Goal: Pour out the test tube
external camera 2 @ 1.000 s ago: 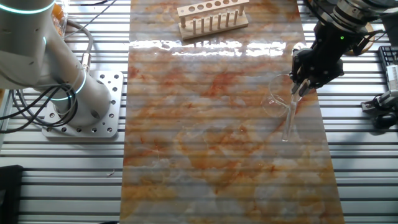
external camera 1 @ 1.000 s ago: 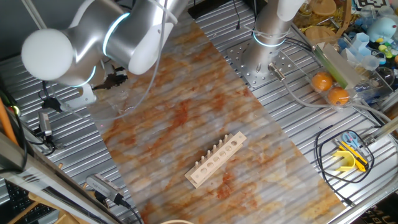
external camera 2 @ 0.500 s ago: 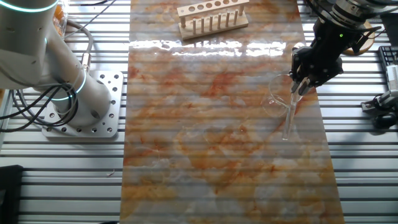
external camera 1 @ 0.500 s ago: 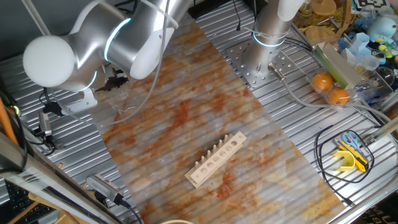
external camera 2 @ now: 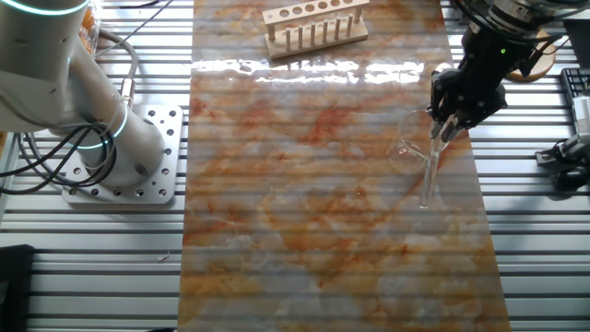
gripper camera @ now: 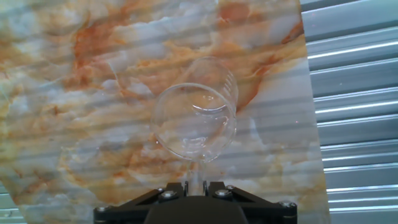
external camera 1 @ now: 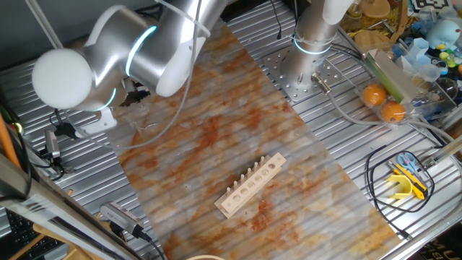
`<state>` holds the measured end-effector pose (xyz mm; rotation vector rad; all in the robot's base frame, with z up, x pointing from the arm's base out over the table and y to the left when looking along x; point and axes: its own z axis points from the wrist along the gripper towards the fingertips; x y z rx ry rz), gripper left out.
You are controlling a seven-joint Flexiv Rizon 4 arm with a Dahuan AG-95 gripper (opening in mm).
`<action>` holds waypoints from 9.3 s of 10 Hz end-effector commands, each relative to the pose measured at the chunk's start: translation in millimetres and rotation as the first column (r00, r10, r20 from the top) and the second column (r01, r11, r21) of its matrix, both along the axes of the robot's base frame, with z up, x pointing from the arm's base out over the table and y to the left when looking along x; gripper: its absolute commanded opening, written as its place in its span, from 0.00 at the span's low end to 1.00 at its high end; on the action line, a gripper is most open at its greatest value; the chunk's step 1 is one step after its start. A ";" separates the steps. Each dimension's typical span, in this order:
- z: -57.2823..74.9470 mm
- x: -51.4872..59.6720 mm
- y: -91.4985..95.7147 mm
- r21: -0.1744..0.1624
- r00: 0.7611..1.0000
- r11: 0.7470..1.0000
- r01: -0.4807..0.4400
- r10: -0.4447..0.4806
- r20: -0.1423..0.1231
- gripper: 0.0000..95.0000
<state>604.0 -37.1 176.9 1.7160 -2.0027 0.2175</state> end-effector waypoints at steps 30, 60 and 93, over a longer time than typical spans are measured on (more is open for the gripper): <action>-13.5 -1.5 5.9 -0.108 0.998 0.992 0.062 -0.059 0.032 0.00; -15.0 -2.8 5.4 -0.196 1.000 0.980 0.017 -0.017 0.001 0.00; -16.6 -4.3 4.5 -0.308 0.997 0.949 -0.067 0.050 -0.063 0.00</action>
